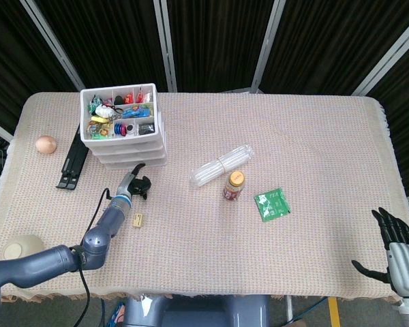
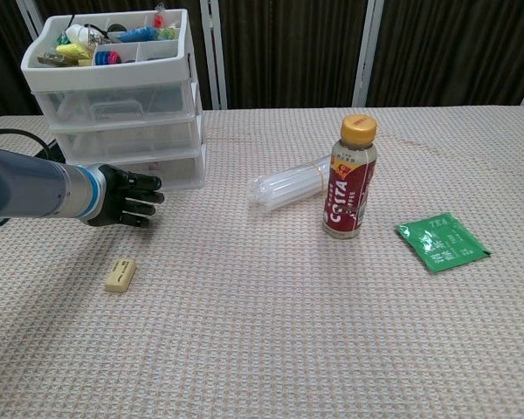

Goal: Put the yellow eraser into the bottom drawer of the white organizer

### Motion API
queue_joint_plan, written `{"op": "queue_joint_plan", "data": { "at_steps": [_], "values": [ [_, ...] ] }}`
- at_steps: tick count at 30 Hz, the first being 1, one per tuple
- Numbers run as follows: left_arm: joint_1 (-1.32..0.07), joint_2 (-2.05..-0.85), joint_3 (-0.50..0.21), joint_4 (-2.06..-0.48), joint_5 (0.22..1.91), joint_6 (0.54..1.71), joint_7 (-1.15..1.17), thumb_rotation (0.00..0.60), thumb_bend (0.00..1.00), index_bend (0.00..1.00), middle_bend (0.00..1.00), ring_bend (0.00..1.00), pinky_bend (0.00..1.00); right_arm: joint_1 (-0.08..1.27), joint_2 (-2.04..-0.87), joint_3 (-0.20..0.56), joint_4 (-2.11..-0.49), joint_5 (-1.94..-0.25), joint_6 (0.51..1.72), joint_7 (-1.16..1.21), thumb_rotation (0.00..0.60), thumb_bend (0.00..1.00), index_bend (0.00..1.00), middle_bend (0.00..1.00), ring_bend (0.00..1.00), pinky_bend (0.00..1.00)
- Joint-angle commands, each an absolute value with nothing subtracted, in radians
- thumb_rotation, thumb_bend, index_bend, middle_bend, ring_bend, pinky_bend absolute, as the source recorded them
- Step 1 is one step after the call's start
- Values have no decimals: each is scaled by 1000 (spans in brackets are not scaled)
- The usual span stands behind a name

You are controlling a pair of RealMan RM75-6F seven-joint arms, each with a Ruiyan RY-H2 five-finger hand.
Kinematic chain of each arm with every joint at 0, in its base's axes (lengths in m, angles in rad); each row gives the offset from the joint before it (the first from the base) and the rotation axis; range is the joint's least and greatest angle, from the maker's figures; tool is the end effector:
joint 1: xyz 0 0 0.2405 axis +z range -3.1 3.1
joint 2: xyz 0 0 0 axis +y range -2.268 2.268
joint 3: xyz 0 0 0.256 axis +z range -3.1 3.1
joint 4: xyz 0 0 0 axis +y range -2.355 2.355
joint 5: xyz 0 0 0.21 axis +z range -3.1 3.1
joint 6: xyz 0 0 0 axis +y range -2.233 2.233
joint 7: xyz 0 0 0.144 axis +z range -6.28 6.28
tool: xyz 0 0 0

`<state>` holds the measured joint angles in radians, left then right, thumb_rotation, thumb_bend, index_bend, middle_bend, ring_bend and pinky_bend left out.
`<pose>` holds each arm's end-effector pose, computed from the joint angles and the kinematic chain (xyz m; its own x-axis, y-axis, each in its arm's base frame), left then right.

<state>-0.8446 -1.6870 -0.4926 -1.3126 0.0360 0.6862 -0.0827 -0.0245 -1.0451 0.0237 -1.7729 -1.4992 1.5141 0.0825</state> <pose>-0.1579 0.3869 -0.0590 -0.7615 0.2093 0.6134 0.5879 0.6214 0.5179 -0.3024 -0.1411 0.1684 0.2343 -0.0335 0.9716 -0.9672 0.0930 0.2365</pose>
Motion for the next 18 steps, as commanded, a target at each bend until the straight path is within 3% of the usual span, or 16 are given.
{"op": "queue_joint_plan", "data": {
  "at_steps": [1,18],
  "values": [
    [-844,-1687,-488,-1313,36,684,-83,600,838,29,924,880,724,-25,-1045,24,-1774,-1499,1514,82,600,35,11,0,0,0],
    [-782,-1673,-465,-1375,111,710,-126,600,838,76,924,880,724,-27,-1045,22,-1779,-1506,1518,80,600,35,10,0,0,0]
  ]
}}
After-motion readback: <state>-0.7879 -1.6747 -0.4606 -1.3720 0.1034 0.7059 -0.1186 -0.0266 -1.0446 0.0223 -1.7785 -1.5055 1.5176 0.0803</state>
